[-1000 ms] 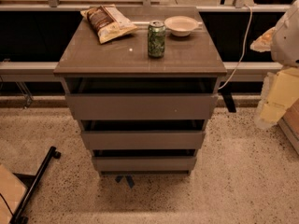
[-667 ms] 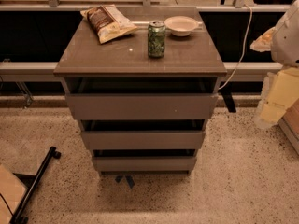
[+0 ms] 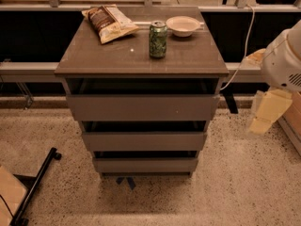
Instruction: Open bottom drawer
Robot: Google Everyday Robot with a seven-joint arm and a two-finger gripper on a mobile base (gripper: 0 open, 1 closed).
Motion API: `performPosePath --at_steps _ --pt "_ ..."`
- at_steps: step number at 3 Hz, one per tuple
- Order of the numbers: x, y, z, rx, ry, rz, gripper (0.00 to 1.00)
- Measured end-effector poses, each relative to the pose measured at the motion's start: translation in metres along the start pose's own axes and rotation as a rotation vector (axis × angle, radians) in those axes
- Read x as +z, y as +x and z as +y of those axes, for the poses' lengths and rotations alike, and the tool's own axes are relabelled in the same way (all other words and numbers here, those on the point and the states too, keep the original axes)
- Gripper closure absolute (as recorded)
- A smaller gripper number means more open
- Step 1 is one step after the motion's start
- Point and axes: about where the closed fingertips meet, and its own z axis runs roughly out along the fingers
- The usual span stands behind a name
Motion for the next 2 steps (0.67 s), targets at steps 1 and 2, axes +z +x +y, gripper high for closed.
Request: performPosePath --at_steps 1,2 --pt "0.059 0.004 -0.007 0.026 -0.054 -0.083 0.00" --pt "0.078 0.005 -0.010 0.036 -0.074 -0.103 0.00"
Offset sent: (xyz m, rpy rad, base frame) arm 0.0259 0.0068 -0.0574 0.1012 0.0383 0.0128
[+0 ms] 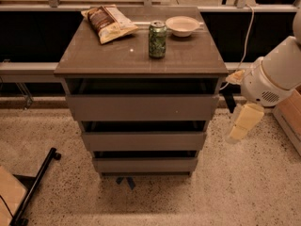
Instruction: Open bottom drawer
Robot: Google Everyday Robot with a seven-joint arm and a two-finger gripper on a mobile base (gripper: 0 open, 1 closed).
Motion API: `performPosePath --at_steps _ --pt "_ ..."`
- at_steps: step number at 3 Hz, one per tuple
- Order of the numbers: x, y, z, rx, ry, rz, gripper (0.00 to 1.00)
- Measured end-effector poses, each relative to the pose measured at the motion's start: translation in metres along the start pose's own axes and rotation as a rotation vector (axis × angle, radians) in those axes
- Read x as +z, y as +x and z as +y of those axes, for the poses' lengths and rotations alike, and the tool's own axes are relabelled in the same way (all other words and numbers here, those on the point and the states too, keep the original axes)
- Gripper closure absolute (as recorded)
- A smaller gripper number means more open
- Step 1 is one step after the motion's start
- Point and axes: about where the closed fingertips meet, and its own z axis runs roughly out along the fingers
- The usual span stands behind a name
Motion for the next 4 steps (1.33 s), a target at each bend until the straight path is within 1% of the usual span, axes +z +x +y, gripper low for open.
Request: performPosePath --at_steps 1,2,3,4 --pt "0.014 0.004 0.009 0.030 -0.029 0.050 0.00" --pt "0.058 0.015 0.022 0.038 -0.072 0.029 0.00" --pt "0.119 0.039 0.010 0.015 -0.087 -0.054 0.00" --pt "0.152 0.062 -0.013 0.048 -0.065 -0.118 0.00"
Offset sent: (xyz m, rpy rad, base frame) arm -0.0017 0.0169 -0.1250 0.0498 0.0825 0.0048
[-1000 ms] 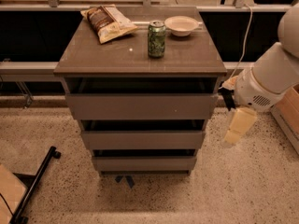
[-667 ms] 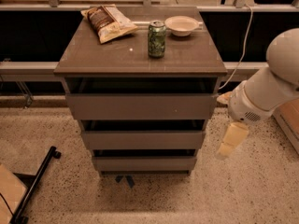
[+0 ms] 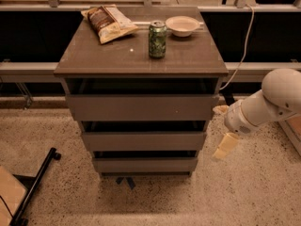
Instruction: Open bottom drawer
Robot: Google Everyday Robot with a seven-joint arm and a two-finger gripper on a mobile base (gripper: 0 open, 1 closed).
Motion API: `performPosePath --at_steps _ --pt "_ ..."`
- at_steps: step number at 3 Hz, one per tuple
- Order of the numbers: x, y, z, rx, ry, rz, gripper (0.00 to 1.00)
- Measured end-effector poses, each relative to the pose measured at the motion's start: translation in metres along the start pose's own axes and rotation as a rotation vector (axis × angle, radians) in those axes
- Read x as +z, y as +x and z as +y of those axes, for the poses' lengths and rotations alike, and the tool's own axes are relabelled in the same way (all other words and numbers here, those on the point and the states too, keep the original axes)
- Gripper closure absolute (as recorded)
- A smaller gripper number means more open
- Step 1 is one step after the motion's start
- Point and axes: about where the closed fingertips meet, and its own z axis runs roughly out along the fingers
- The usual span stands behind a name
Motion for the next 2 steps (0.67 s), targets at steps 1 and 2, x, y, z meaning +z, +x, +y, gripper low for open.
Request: performPosePath --at_steps 1,2 --pt "0.006 0.002 0.000 0.003 -0.008 -0.002 0.00" --pt "0.037 -0.003 -0.006 0.015 -0.013 -0.040 0.00"
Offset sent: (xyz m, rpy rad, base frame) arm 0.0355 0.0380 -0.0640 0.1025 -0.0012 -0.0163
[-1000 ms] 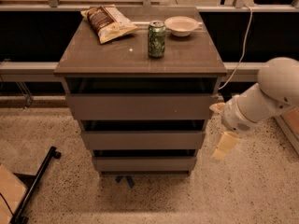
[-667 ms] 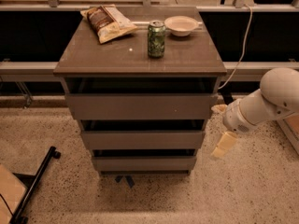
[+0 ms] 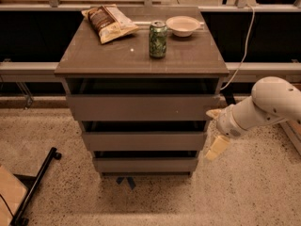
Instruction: Open bottom drawer
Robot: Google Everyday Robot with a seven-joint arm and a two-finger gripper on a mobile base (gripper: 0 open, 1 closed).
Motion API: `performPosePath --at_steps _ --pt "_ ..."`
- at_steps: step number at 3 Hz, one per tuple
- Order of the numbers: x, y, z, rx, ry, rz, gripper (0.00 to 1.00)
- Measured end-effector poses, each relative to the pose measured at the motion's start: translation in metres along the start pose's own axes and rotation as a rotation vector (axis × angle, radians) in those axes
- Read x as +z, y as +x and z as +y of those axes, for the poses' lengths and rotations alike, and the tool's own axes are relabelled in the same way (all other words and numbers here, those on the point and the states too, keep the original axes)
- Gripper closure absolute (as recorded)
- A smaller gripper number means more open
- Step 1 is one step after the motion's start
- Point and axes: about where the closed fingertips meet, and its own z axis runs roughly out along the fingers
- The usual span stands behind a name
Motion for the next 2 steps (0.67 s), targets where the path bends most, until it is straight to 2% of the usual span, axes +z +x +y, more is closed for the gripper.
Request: performPosePath --at_steps 1,2 --pt "0.039 -0.002 -0.015 -0.031 -0.039 -0.062 0.00" --pt "0.076 0.010 -0.030 -0.047 -0.069 -0.113 0.00"
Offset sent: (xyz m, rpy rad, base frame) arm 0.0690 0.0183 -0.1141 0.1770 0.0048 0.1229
